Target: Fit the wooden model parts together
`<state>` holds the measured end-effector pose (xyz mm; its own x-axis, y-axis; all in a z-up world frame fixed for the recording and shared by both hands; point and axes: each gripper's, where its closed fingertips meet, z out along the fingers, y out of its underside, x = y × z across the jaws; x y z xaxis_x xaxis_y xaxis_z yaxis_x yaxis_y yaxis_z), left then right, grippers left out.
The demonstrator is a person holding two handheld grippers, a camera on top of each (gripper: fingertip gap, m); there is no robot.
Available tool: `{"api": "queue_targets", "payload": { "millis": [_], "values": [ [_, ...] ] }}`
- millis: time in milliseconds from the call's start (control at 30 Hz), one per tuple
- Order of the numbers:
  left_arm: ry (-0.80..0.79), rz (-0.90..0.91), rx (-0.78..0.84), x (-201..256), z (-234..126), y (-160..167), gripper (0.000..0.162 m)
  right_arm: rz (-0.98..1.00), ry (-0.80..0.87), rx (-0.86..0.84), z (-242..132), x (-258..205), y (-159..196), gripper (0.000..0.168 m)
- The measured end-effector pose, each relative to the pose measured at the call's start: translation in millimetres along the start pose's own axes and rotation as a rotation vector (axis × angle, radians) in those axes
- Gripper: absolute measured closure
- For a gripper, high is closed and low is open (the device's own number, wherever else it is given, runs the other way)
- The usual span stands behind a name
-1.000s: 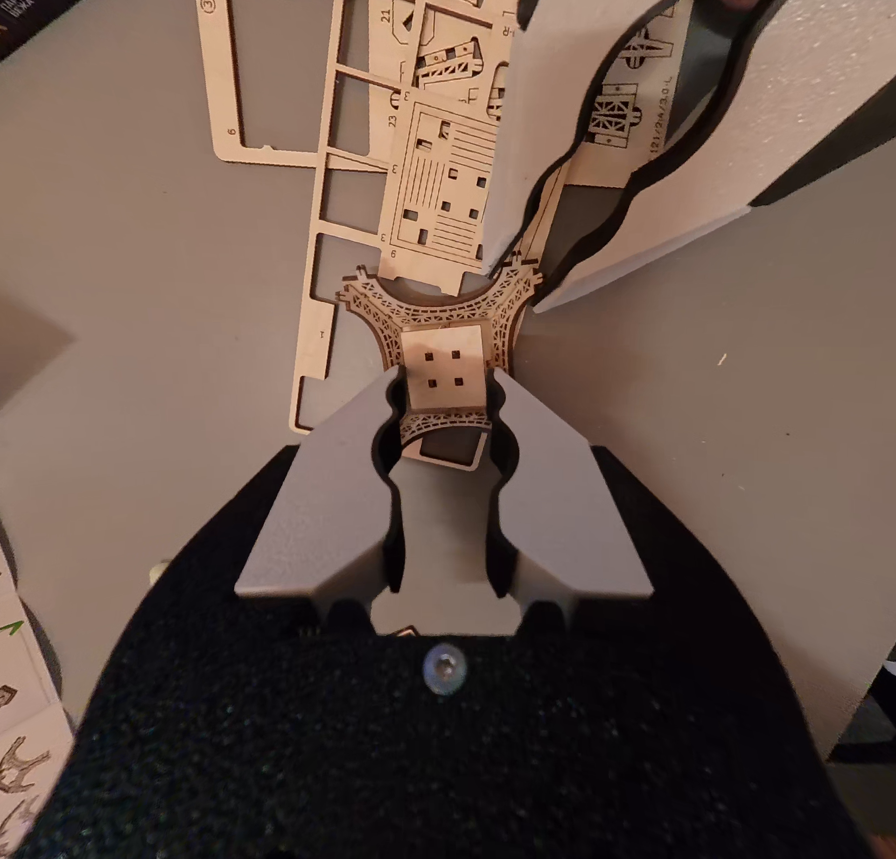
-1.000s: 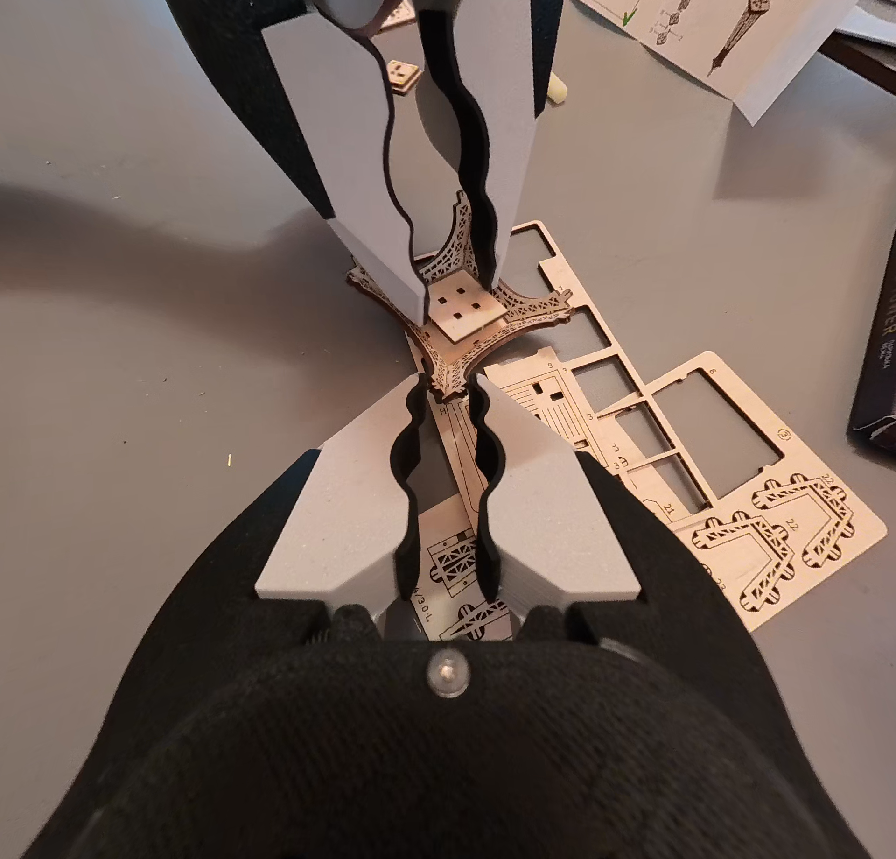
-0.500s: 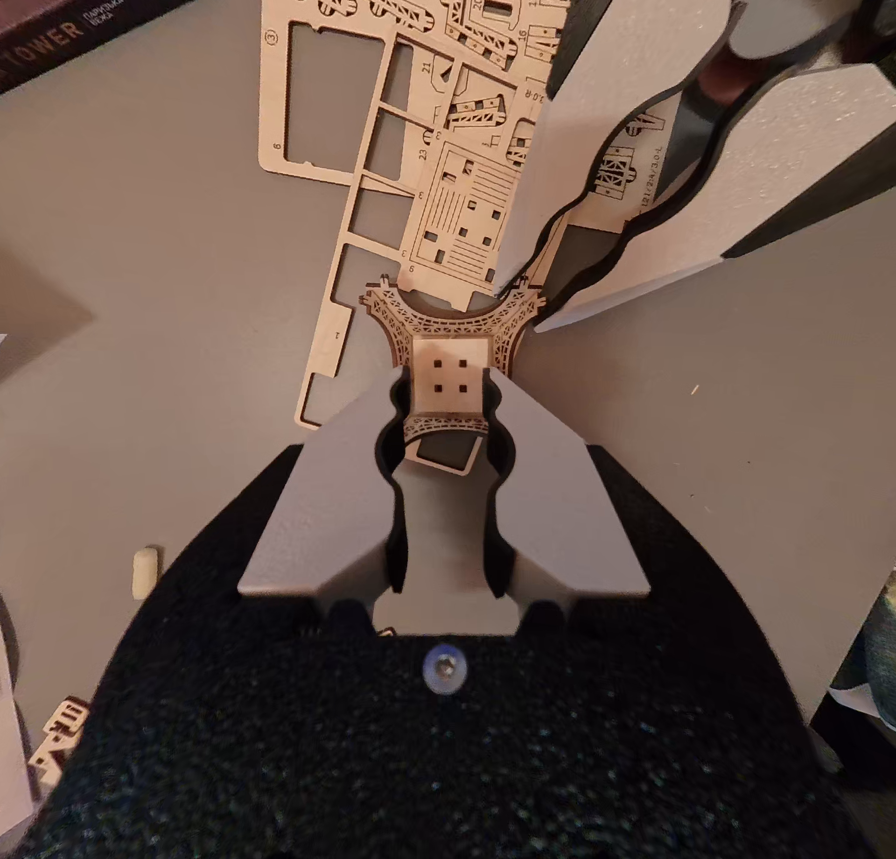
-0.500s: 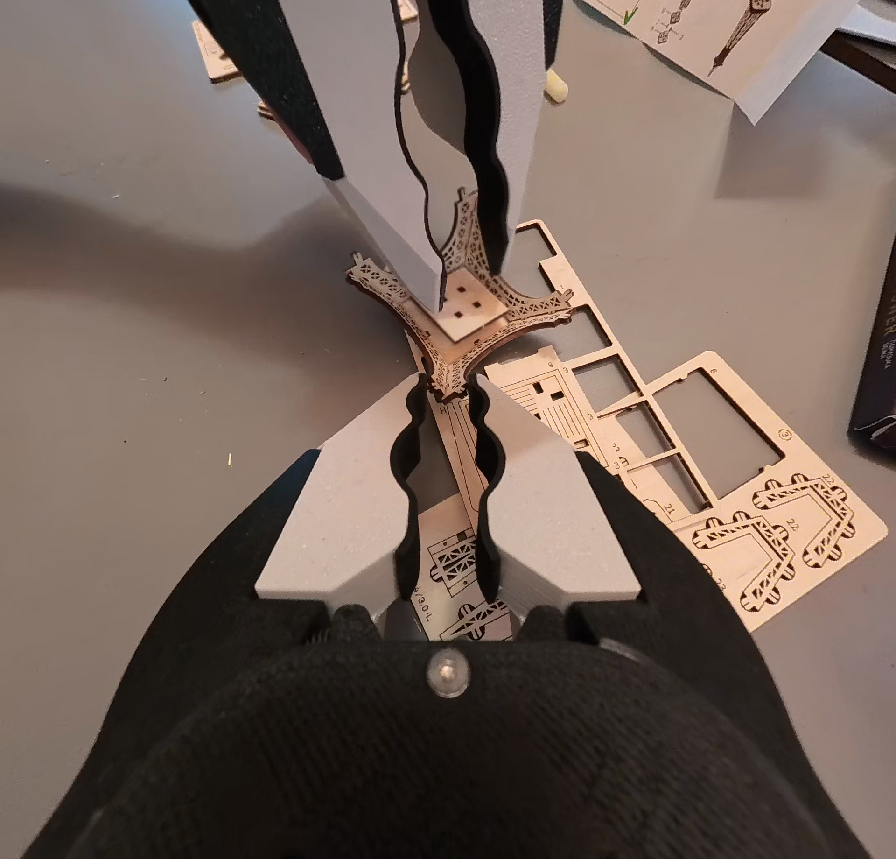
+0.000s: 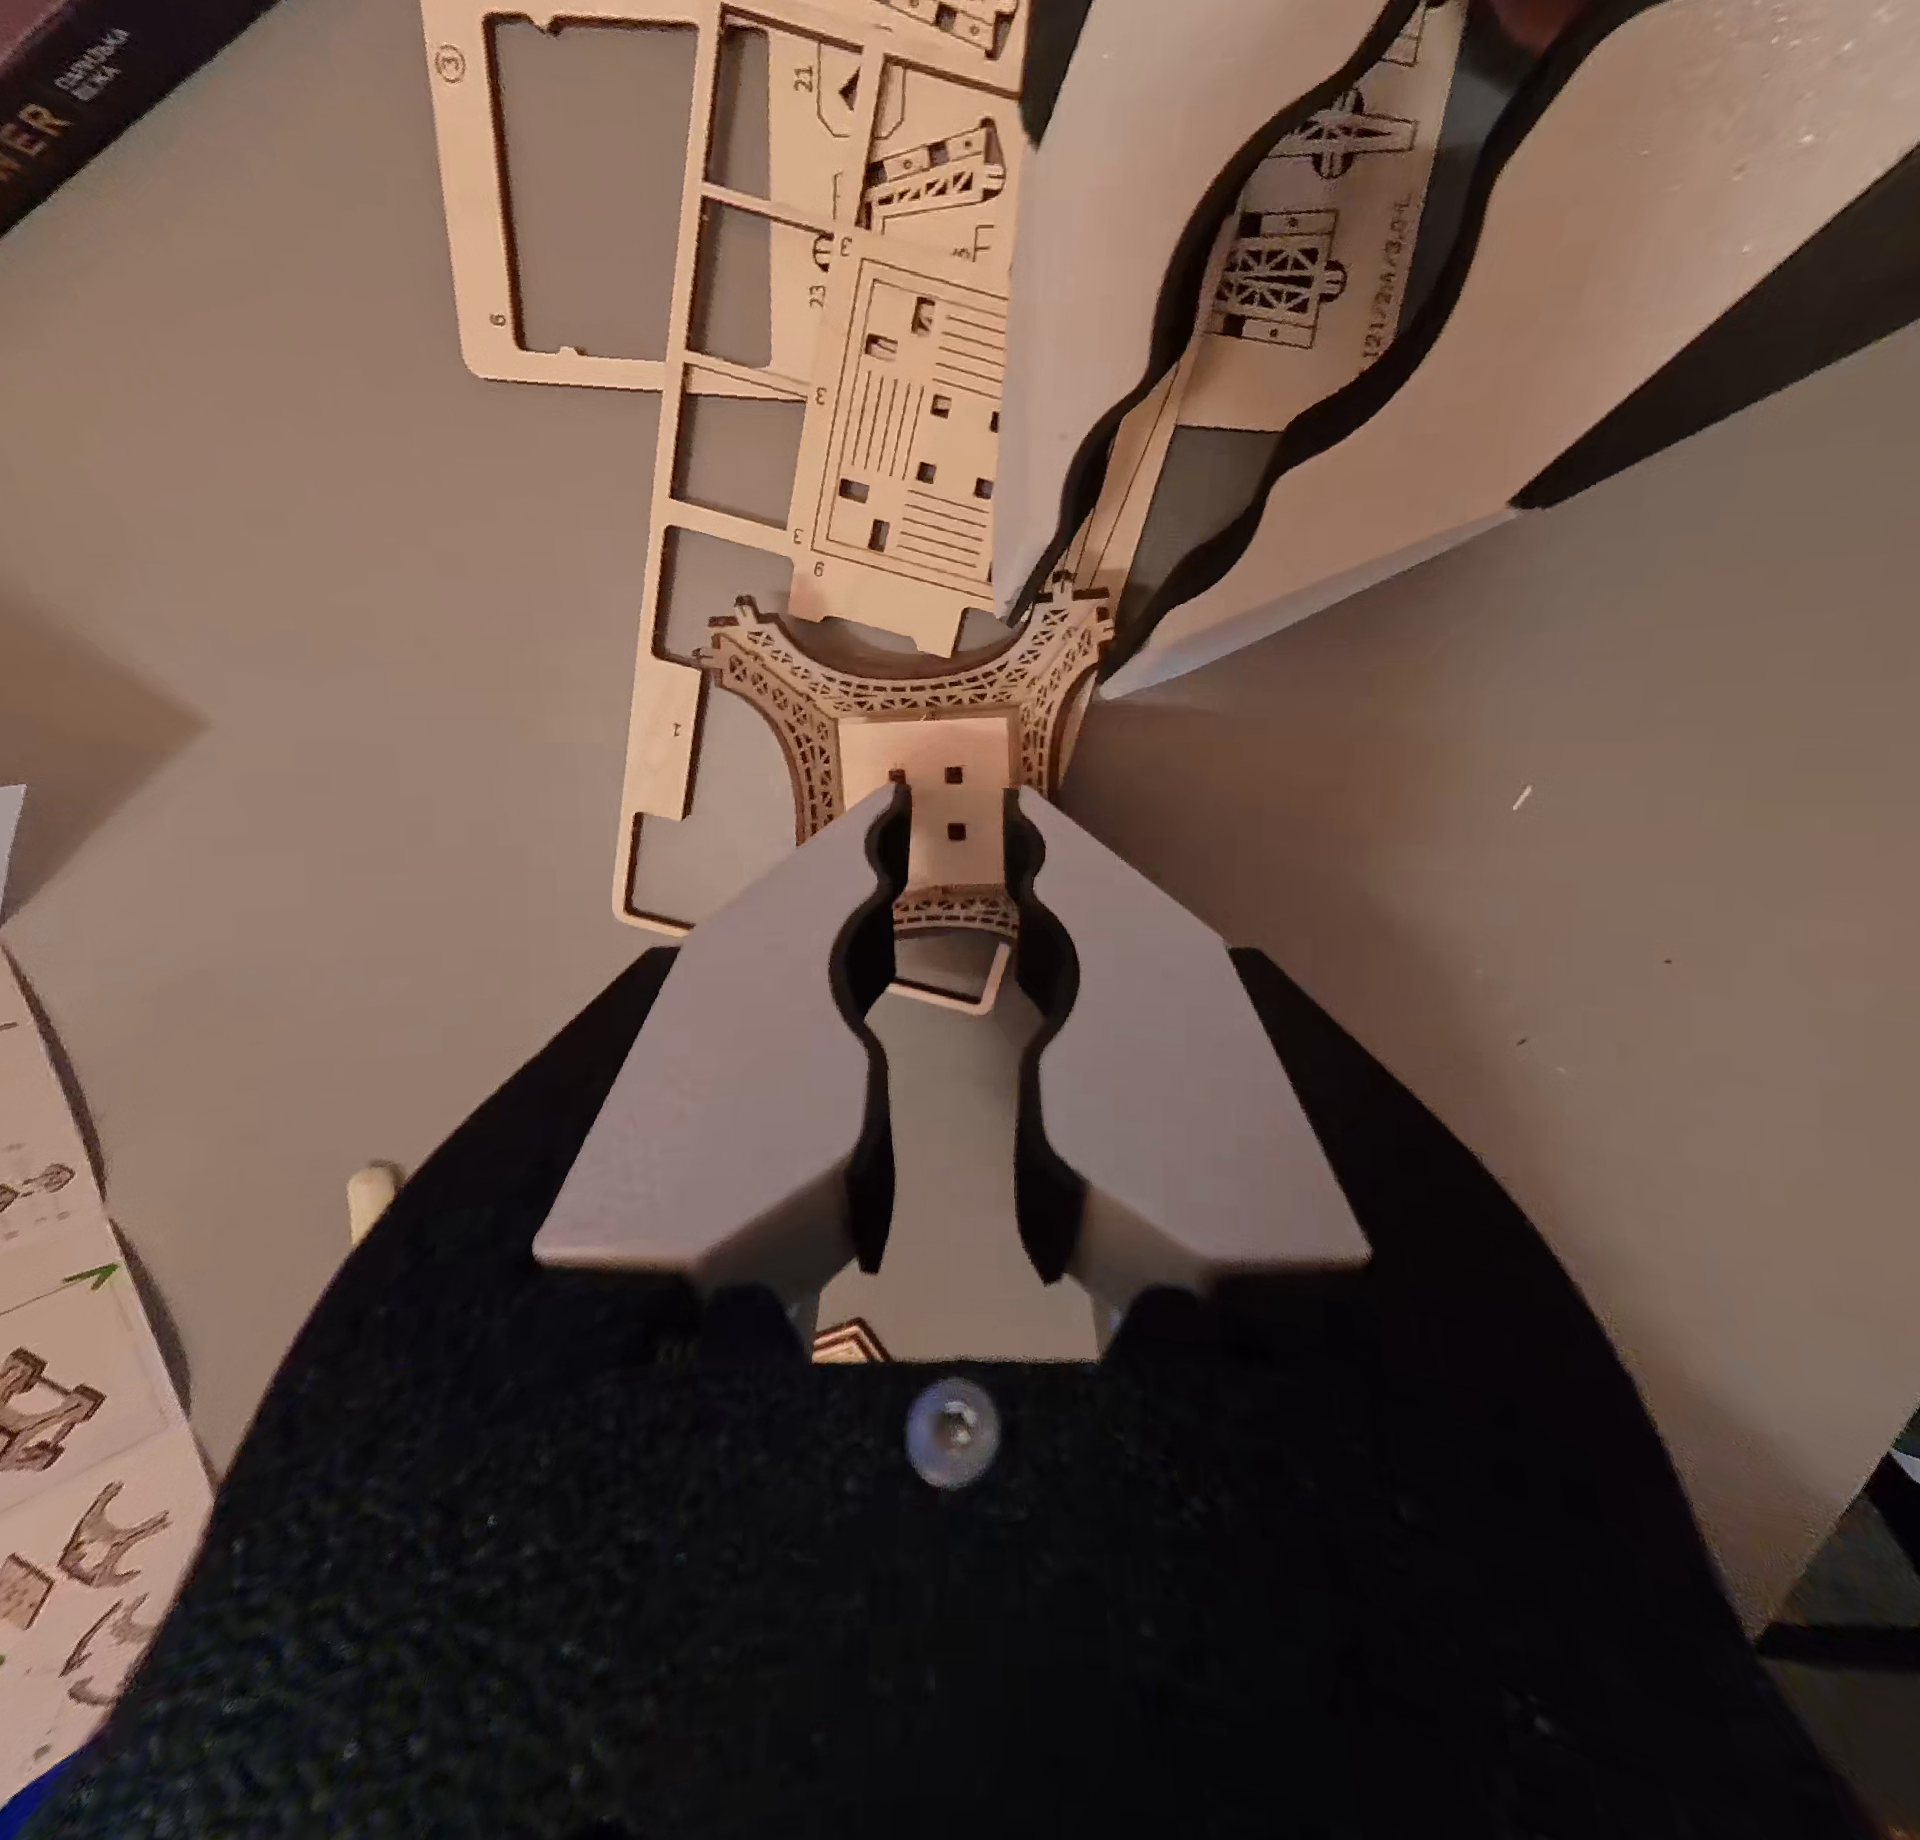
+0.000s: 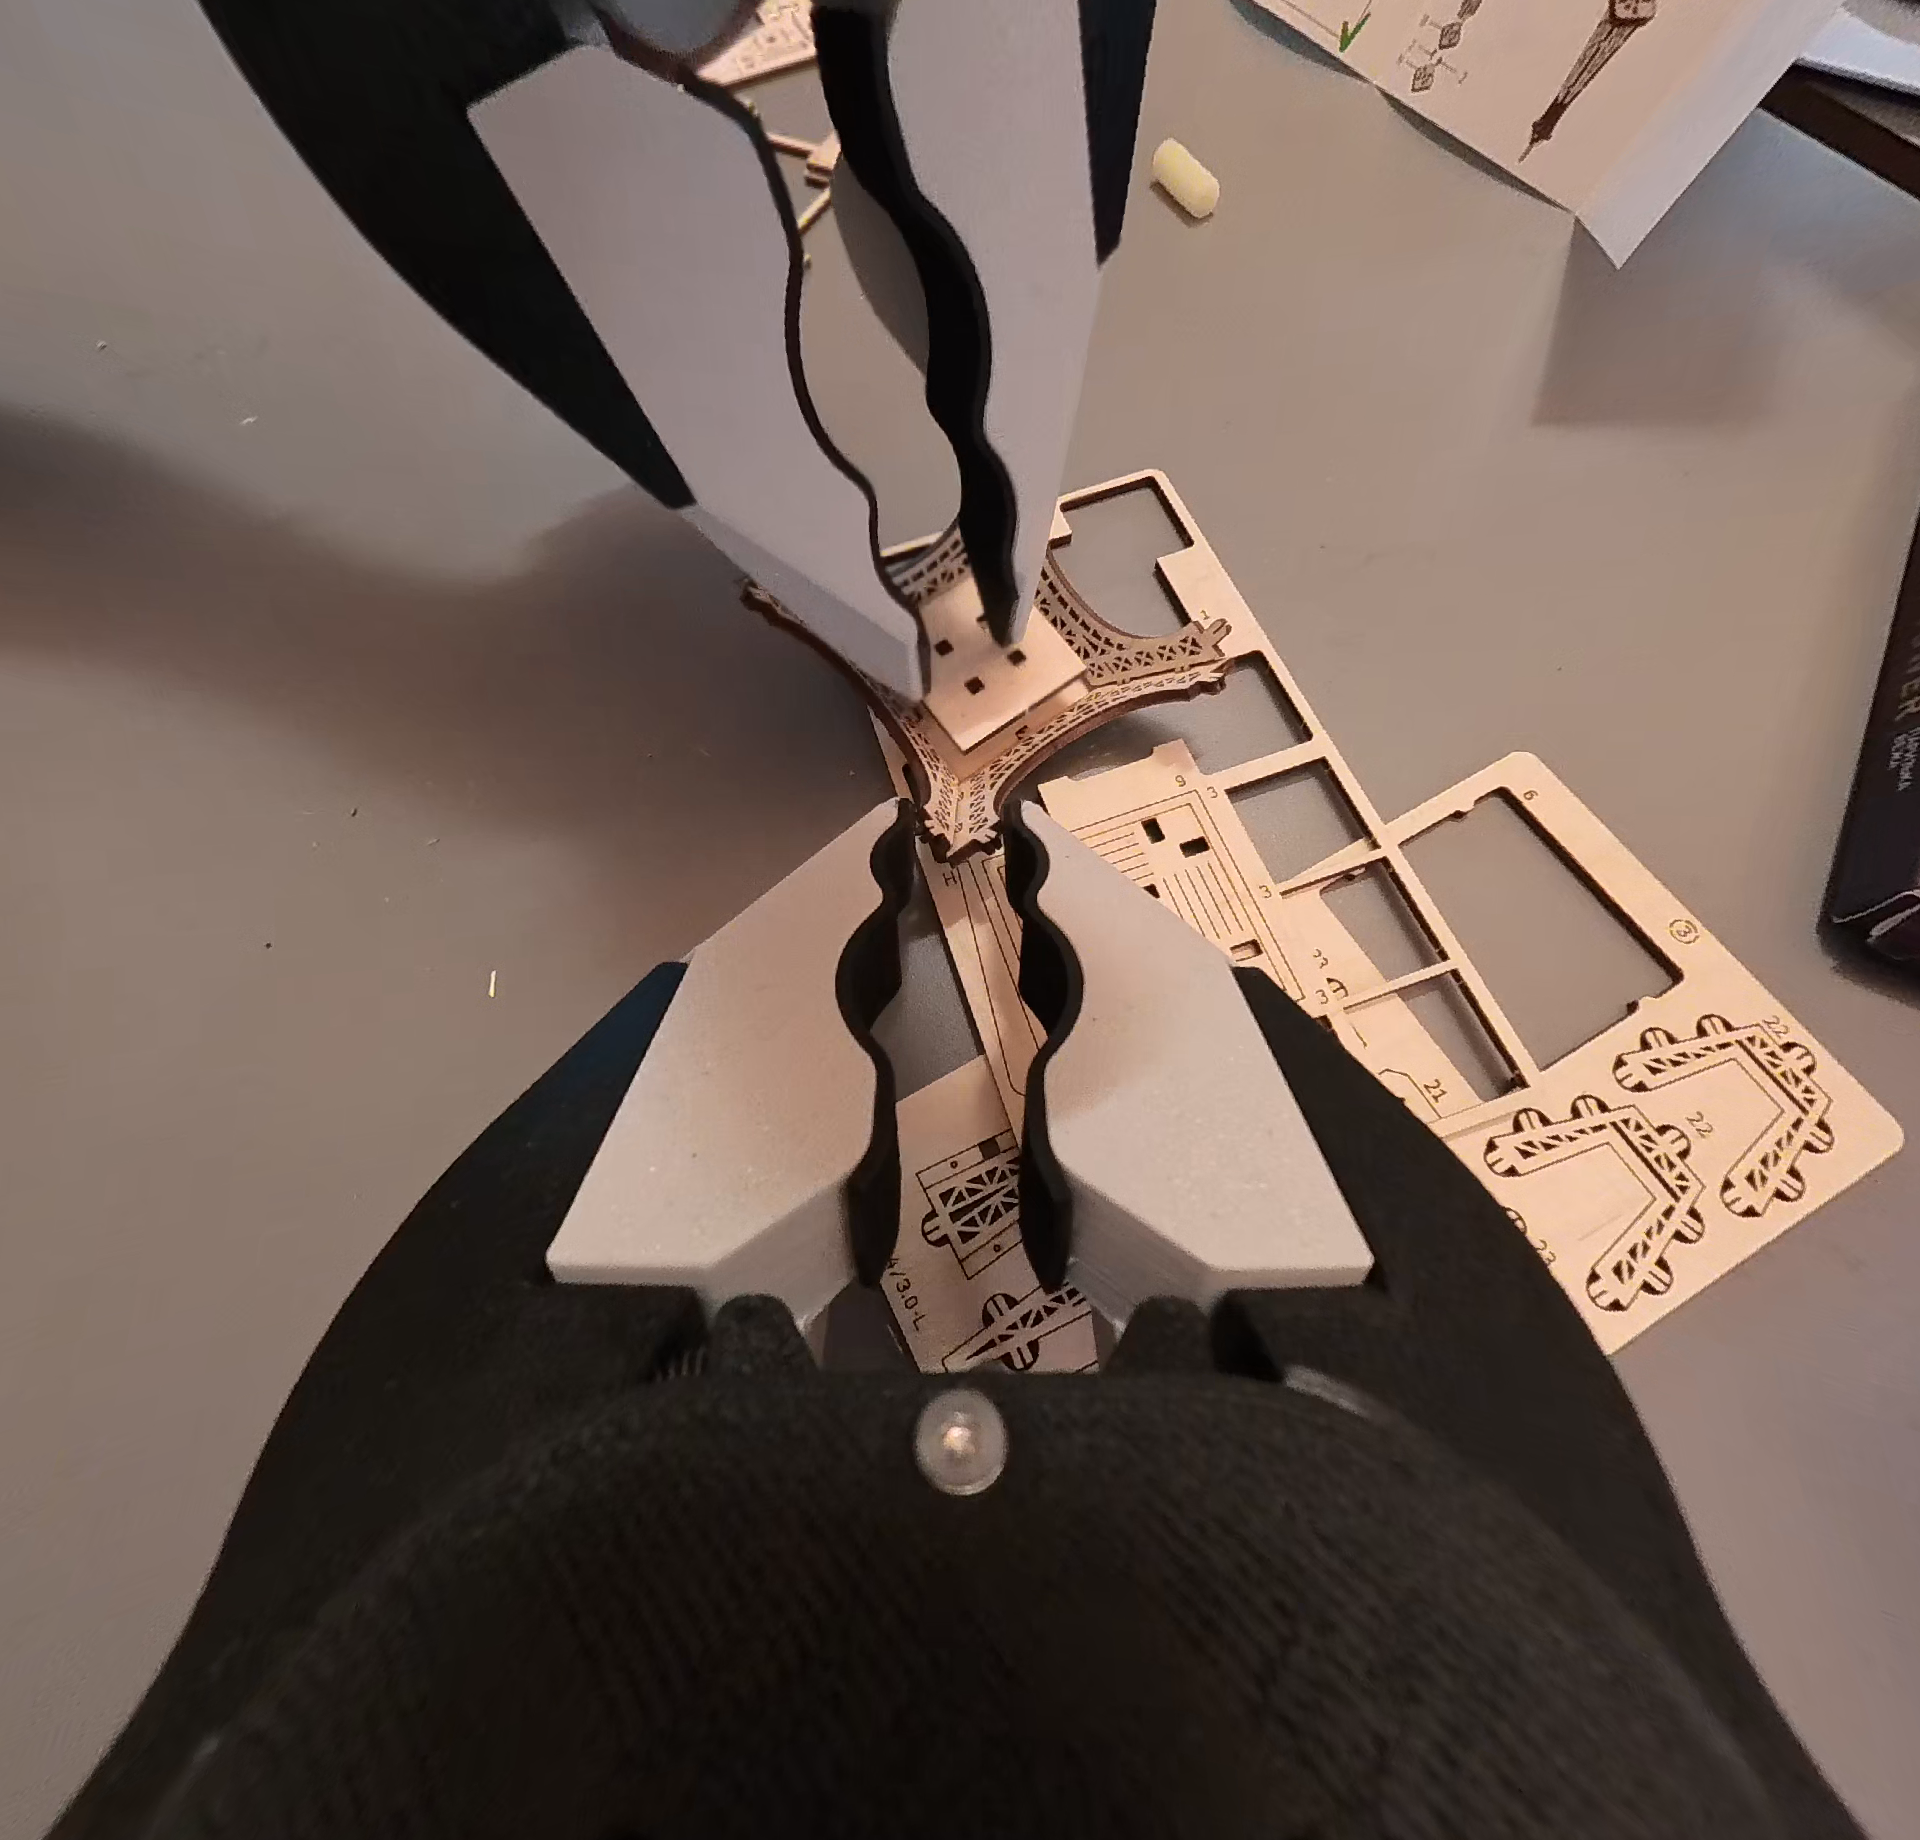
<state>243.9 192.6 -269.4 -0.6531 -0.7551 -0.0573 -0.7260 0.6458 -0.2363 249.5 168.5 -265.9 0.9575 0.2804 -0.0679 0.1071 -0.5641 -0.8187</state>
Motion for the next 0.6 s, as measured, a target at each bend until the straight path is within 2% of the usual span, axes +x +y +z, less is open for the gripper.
{"api": "queue_targets", "payload": {
  "millis": [600],
  "values": [
    [-0.001,0.02,-0.003,-0.3,2.9,-1.5,0.148,0.008,-0.003,0.001,0.1,0.4,-0.1,0.154]
  ]
}}
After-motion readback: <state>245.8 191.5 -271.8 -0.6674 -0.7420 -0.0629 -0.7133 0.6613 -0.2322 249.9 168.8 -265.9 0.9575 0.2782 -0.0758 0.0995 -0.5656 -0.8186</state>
